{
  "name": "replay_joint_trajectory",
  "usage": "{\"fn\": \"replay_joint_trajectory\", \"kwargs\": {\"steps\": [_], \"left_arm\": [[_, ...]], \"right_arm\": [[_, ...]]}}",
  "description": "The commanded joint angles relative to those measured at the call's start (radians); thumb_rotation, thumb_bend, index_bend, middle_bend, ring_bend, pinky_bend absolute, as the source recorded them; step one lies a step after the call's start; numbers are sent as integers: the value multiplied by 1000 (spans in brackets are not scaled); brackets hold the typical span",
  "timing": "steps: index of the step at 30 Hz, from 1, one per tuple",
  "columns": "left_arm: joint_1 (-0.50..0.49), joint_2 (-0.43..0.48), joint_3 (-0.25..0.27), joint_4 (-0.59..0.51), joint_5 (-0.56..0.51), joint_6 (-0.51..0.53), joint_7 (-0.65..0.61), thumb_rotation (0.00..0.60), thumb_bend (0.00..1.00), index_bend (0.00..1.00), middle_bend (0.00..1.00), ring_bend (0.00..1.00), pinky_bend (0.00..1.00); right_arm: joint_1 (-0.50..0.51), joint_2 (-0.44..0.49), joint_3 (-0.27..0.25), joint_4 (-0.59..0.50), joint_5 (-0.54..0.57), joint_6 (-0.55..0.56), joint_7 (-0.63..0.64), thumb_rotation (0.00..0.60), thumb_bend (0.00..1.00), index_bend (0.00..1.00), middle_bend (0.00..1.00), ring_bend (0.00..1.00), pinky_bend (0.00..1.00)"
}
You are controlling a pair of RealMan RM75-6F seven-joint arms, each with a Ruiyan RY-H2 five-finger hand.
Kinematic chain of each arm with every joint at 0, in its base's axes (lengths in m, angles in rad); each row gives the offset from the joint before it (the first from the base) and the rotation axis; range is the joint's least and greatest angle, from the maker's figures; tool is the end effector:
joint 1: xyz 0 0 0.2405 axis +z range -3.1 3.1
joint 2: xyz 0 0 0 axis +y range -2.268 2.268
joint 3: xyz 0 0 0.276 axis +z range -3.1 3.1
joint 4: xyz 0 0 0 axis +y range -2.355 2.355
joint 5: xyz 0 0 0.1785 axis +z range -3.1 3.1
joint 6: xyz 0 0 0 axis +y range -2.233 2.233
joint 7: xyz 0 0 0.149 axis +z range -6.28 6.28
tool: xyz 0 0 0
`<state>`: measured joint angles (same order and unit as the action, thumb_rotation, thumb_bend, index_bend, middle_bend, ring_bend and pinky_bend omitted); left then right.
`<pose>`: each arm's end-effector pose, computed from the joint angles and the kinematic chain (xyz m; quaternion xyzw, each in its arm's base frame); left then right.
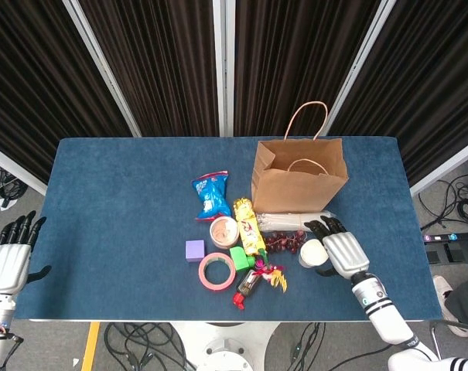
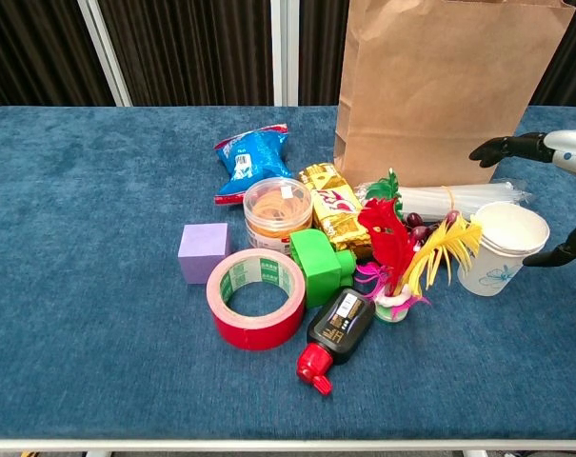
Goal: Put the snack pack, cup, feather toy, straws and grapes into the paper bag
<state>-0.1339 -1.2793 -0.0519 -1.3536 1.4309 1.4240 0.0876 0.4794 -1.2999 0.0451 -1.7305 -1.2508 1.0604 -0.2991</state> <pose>-0.3534 0.2047 0.1624 -0.6186 -0.3510 -0.3196 0.6261 -0.2332 -0.2731 0.0748 0.7293 -0.4212 0.3249 0.4303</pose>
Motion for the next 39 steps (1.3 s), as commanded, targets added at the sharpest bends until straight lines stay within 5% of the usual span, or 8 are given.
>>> {"fn": "replay_joint_trajectory", "kwargs": {"steps": [1,9,29,39], "left_arm": [[-1,-1,-1,1,0,-2,-3,600,3,148,66,14,130],[-2,-1,-3,5,1,-3,-11,600,3,148,66,14,130],[1,-16,-2,31,-1,-8,-27,600,3,148,66,14,130],[2,-14,-1,30,1,-6,-31,600,3,149,66,14,130]], "right_arm": [[13,-14,4,5,24,-21,-25,600,0,100,152,39,101],[27,-43,6,17,77,-44,-64,600,0,105,176,78,165],[25,-76,12,29,112,-15,-107,600,161,452,320,248,482],[22,-49,20,-2,101,16,-125,600,183,499,350,287,507]]}}
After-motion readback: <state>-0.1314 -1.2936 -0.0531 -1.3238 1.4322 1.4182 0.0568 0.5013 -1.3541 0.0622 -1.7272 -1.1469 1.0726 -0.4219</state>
